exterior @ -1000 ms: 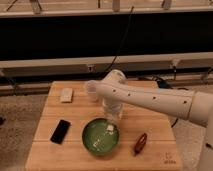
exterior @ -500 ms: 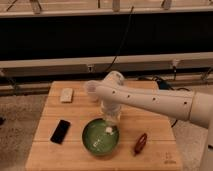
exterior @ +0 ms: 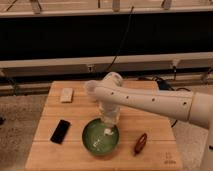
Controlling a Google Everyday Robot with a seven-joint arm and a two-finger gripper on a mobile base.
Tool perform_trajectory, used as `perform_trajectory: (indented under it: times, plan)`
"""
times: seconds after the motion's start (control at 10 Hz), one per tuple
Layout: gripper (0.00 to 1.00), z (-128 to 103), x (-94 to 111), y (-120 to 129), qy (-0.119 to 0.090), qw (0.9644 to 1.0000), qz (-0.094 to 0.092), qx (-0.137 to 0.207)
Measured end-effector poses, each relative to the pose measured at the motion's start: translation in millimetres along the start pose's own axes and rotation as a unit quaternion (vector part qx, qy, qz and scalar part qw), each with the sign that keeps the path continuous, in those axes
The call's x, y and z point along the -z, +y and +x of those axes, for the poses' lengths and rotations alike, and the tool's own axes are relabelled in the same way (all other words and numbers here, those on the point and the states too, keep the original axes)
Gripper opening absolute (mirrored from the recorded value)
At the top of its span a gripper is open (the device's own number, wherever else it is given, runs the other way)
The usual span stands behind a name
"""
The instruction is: Place the bottle in the ceramic bowl
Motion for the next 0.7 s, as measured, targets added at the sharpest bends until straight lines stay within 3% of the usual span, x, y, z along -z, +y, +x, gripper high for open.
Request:
perform_trajectory:
  times: [0.7]
  plan:
    - [0.01,-12.1,-0.4,-8.1,-0.004,0.9999,0.011,0.013]
